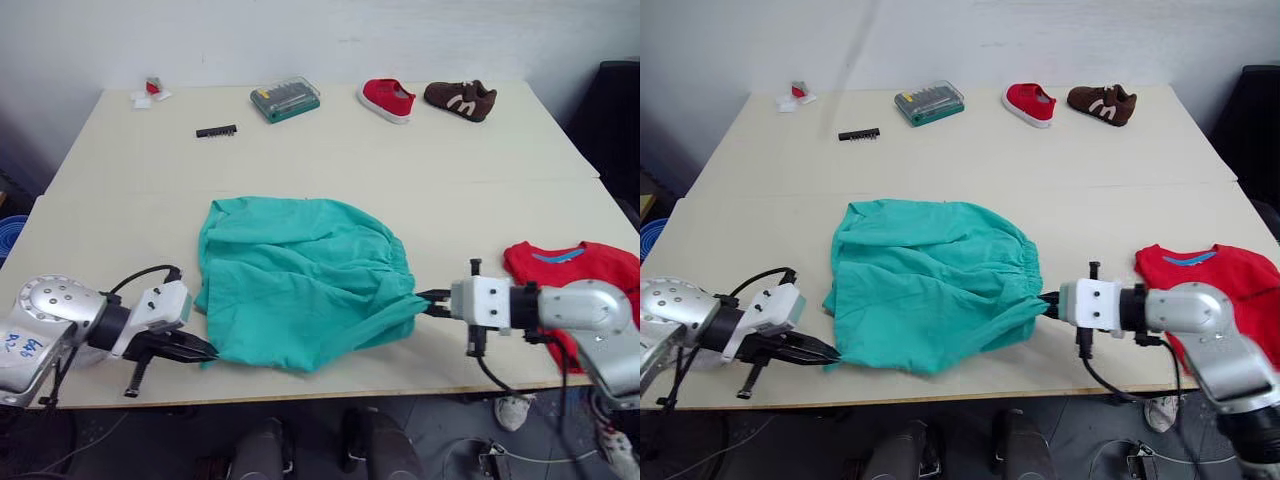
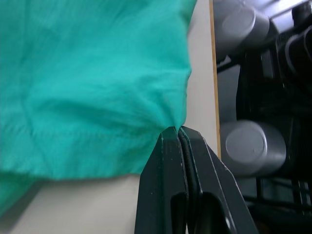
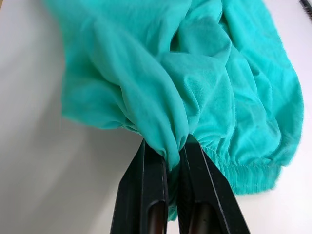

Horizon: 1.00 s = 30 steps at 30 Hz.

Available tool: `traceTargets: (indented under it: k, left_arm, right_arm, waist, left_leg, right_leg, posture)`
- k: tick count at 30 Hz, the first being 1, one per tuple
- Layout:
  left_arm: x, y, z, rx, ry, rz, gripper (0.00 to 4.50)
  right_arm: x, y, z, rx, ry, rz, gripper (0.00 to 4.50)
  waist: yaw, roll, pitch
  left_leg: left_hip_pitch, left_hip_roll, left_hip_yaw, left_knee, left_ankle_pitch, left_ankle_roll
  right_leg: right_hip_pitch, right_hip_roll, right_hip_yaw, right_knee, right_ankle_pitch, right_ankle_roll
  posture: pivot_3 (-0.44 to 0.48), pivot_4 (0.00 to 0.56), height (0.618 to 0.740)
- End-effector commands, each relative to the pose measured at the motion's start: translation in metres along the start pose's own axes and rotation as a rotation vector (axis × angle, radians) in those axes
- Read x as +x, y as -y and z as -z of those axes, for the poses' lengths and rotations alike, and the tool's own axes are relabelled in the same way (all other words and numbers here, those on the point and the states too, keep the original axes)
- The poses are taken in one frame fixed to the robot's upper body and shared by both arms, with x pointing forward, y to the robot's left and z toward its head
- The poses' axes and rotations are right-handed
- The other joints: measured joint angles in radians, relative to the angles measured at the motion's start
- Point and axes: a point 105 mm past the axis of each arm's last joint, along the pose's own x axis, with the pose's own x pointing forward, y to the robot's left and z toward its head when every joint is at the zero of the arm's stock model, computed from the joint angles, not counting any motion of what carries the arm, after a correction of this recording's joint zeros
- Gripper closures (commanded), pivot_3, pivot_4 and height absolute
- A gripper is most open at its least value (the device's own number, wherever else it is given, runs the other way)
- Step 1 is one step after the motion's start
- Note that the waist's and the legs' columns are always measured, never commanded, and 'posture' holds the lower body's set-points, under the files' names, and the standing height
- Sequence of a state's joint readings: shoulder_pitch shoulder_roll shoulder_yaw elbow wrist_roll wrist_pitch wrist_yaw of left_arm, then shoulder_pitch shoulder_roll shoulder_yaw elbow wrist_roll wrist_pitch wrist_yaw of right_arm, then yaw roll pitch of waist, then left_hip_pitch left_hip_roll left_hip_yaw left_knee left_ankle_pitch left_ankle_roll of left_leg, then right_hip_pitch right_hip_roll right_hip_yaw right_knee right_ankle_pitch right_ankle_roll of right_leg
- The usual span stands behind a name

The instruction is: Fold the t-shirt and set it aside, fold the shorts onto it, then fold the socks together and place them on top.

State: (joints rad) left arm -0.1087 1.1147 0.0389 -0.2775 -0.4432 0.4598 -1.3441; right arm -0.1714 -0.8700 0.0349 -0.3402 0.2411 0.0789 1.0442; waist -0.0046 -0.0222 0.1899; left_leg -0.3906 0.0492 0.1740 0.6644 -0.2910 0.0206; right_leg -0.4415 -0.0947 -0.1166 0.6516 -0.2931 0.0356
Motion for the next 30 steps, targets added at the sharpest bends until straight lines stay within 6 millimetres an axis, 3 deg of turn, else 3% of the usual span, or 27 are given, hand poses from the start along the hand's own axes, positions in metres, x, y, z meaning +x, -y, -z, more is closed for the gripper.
traceTargets:
  k: [1,3,6,8,13,19,23,30]
  left_arm:
    - [-0.001,0.002,-0.011,0.034,0.017,-0.011,4.50]
    - [0.000,0.002,-0.011,0.036,0.011,-0.013,4.50]
    - [-0.001,0.000,-0.010,0.045,-0.003,-0.021,4.50]
    - [-0.001,0.000,-0.011,0.045,-0.001,-0.022,4.50]
    - [-0.003,-0.005,-0.009,0.052,0.010,-0.050,4.50]
    - [-0.008,-0.006,0.000,0.034,-0.022,-0.027,4.50]
    - [-0.015,0.014,0.011,-0.035,-0.084,0.105,4.50]
    - [-0.047,0.035,-0.018,-0.195,-0.042,0.268,4.50]
  right_arm:
    - [0.004,0.001,-0.016,0.024,0.058,0.048,4.49]
    - [0.009,-0.005,-0.018,0.020,0.064,0.042,4.49]
    - [0.011,-0.008,-0.022,0.066,0.083,0.048,4.49]
    - [0.009,-0.009,-0.022,0.106,0.087,0.049,4.49]
    - [-0.001,-0.015,-0.019,0.195,0.081,0.019,4.49]
    - [-0.013,-0.028,-0.013,0.223,0.035,-0.037,4.49]
    - [-0.020,-0.041,-0.013,0.268,0.036,-0.104,4.49]
    - [-0.036,-0.037,-0.026,0.354,0.062,-0.156,4.49]
  waist:
    - [0.000,0.000,0.000]
    - [-0.003,0.003,0.002]
    - [-0.027,0.008,0.005]
    - [-0.022,0.014,0.010]
    - [0.031,0.017,0.013]
    - [0.033,0.017,0.013]
    - [0.028,0.017,0.014]
    - [0.029,0.013,0.017]
  left_leg:
    - [0.000,0.000,0.000,0.000,0.000,0.000]
    - [0.001,0.000,0.000,0.000,0.000,0.000]
    - [0.003,-0.023,-0.054,-0.012,0.011,0.009]
    - [-0.001,-0.038,-0.087,-0.019,0.023,0.010]
    - [-0.002,-0.040,-0.093,-0.016,0.024,0.008]
    - [-0.001,-0.039,-0.089,-0.017,0.020,0.010]
    - [0.000,-0.037,-0.084,-0.017,0.016,0.010]
    - [0.000,-0.036,-0.082,-0.016,0.013,0.010]
  right_leg:
    - [0.000,0.000,0.000,0.000,0.000,0.000]
    - [0.000,0.000,0.001,0.001,0.001,-0.001]
    - [0.036,-0.024,-0.051,-0.009,-0.005,0.005]
    - [0.047,-0.038,-0.081,-0.011,-0.009,0.011]
    - [0.048,-0.036,-0.070,-0.012,-0.011,0.013]
    - [0.049,-0.036,-0.068,-0.016,-0.011,0.013]
    - [0.048,-0.035,-0.067,-0.017,-0.012,0.013]
    - [0.047,-0.033,-0.064,-0.019,-0.012,0.014]
  posture:
    - [0.000,0.150,0.740]
    - [0.000,0.150,0.740]
    - [0.000,0.150,0.740]
    - [0.000,0.150,0.740]
    - [0.000,0.150,0.740]
    - [0.000,0.150,0.740]
    - [0.000,0.150,0.740]
    - [0.000,0.150,0.740]
